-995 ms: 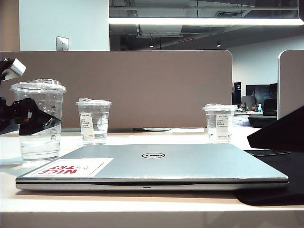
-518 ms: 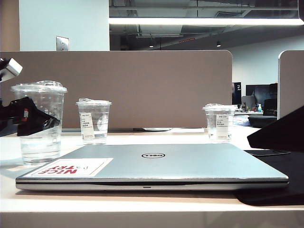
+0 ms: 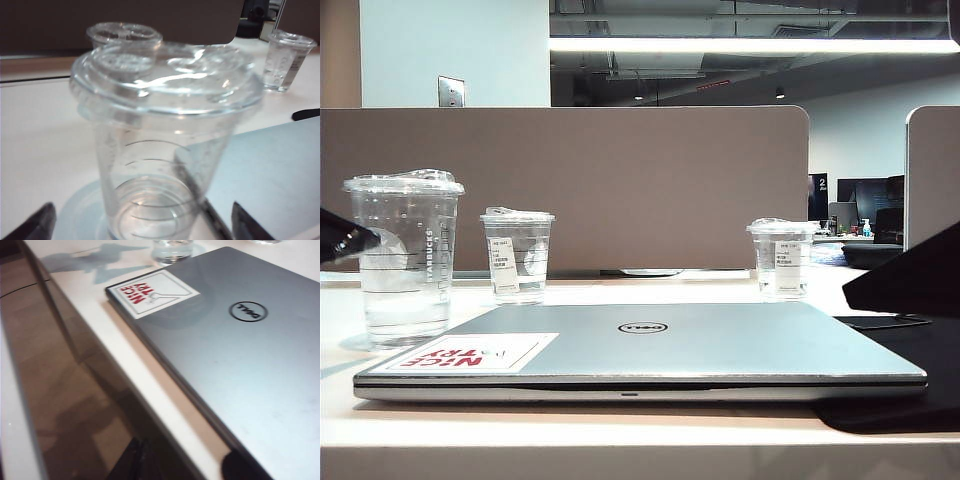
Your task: Pick up the coffee cup on the middle and place it on the left side of the laptop.
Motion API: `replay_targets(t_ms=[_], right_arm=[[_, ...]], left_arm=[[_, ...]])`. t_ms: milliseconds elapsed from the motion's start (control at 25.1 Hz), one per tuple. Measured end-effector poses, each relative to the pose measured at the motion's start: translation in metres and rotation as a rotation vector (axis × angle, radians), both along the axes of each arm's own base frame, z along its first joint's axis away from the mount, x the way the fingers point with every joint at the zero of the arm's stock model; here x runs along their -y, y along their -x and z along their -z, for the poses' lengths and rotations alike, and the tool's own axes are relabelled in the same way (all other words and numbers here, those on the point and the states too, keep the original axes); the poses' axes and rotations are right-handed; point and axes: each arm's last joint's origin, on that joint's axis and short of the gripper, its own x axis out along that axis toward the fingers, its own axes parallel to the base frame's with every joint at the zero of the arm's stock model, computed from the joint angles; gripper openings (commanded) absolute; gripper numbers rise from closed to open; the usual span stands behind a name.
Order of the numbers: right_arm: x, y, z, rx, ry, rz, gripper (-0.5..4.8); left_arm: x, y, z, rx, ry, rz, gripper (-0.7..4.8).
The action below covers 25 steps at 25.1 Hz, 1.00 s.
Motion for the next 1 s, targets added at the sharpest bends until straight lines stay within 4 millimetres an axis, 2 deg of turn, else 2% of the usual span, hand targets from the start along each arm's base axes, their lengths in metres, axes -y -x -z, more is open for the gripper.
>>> replay_targets(t_ms=[119,318,358,478,518,796,836,995], right_arm=[[0.004,-0.003,-0.002,0.017,-0.02,0.045,-0.05],[0.015,-0.011,-0.007,0.055,-0.056,0.169,-0.05],[0.018,-0.013,-0.008,0.061,-0.06,0.195,-0.05],[0.026,-0.018,-0.01,0.081,-0.073,0.281,-0.05],[0.03,-0.02,-0.011,0.094,-0.08,0.323,-0.05],[0.062,-0.027,-0.02,0.203,-0.122,0.632,-0.05],[0.071,-0.027,-0.023,0.247,-0.133,0.726,-0.05],[0.085,-0.026,-0.027,0.294,-0.131,0.87,-0.05]], left_arm=[[0.003,0.022,-0.005,0.024,0.016,0.001,4.79],[0.005,0.029,-0.019,0.069,0.072,0.061,4.71],[0.006,0.03,-0.022,0.08,0.086,0.069,4.05],[0.006,0.032,-0.03,0.111,0.109,0.079,0.65],[0.006,0.033,-0.032,0.12,0.114,0.081,-0.06],[0.006,0.039,-0.045,0.172,0.172,0.06,-0.05],[0.006,0.04,-0.048,0.181,0.197,0.04,-0.05],[0.004,0.042,-0.053,0.205,0.216,-0.031,-0.05]])
